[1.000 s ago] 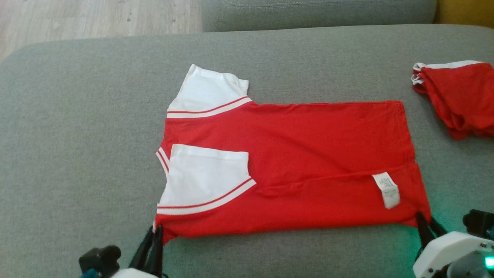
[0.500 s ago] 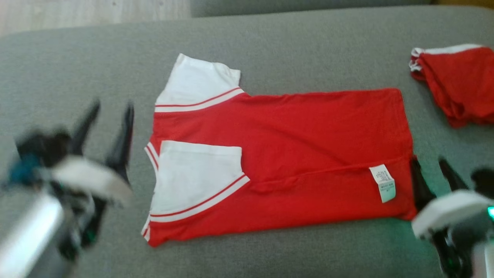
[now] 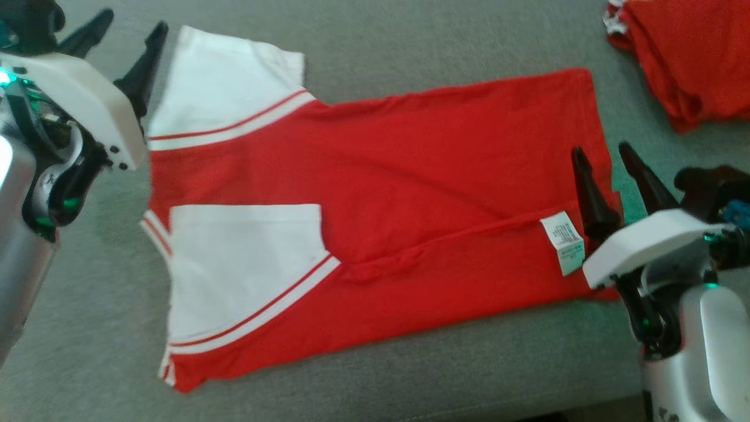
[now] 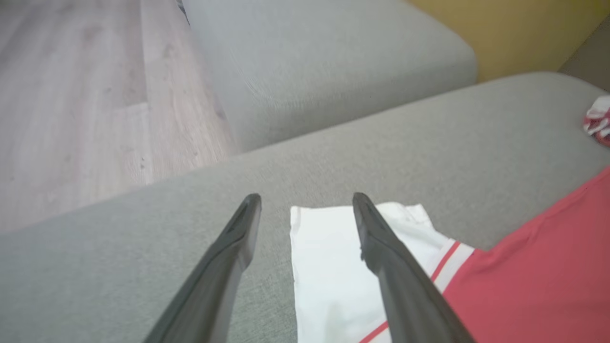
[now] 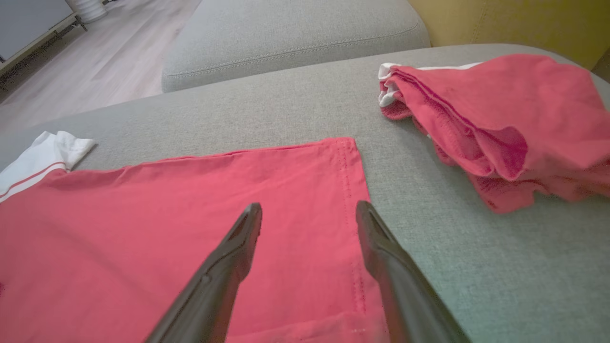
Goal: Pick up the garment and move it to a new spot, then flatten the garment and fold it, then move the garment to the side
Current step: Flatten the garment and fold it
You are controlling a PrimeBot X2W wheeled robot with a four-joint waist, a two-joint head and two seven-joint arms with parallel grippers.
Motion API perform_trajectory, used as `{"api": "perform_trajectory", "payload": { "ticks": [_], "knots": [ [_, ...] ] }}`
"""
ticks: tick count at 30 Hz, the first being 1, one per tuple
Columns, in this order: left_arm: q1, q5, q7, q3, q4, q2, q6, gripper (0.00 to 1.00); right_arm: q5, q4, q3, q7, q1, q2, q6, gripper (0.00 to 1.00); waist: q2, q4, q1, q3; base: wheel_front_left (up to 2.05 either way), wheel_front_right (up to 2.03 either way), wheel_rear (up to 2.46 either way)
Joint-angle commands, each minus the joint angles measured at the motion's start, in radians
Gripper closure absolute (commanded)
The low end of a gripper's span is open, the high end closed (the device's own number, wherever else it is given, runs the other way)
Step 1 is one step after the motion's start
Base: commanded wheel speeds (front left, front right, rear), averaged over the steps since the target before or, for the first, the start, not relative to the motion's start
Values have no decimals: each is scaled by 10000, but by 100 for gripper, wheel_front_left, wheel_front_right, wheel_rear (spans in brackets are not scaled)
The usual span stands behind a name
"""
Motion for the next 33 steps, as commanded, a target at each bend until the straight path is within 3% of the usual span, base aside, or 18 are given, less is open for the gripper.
{"api": "perform_trajectory", "payload": {
  "ticks": [1,10,16,22,23,24,28,33],
  "knots": [
    [-523,23,60,442,-189,373,-61,0,43,-319,238,-117,-222,-81,67,0,0,-463,-3,522,0,0,0],
    [-1047,33,480,363,1245,503,-194,0,311,-146,569,-489,-735,-81,67,0,0,-1084,-3,1205,0,0,0],
    [-1124,99,762,280,1697,648,-88,0,400,12,623,-675,-863,-81,67,0,0,-1245,-3,1311,0,0,0],
    [-1133,-33,1262,43,1771,620,-281,3,488,70,742,-784,-945,-81,67,0,0,-1297,-3,1379,0,0,0],
    [-1126,-24,1429,-51,1777,622,-307,18,483,84,736,-795,-960,-81,67,0,0,-1294,-3,1384,0,0,0],
    [-1126,32,1607,-188,1754,648,-373,42,477,99,727,-805,-977,-81,67,0,0,-1286,-3,1385,0,0,0],
    [-1224,170,1715,-391,1585,591,-447,100,426,164,674,-825,-1081,-81,67,0,0,-1232,-3,1374,0,0,0],
    [-1371,387,1118,-392,1494,363,-385,100,243,225,644,-743,-1341,-81,67,0,0,-1048,-3,1222,0,0,0]
  ]
}}
